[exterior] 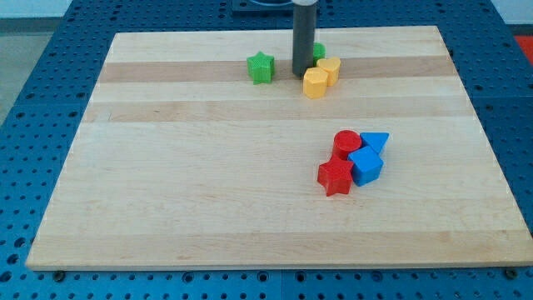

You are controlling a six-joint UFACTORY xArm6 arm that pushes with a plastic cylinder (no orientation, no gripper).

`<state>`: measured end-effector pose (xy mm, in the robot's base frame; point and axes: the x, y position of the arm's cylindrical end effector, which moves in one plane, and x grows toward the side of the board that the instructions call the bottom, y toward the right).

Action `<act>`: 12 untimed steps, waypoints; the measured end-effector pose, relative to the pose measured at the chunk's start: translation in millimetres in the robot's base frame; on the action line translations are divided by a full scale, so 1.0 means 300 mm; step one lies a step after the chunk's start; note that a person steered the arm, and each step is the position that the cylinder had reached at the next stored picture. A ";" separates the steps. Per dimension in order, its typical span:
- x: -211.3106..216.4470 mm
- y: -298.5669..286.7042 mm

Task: Push the green star parallel to the left of the green circle

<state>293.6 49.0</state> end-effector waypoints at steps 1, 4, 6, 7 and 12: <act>-0.031 0.059; -0.090 -0.215; -0.011 -0.561; -0.010 -0.606; 0.024 -0.260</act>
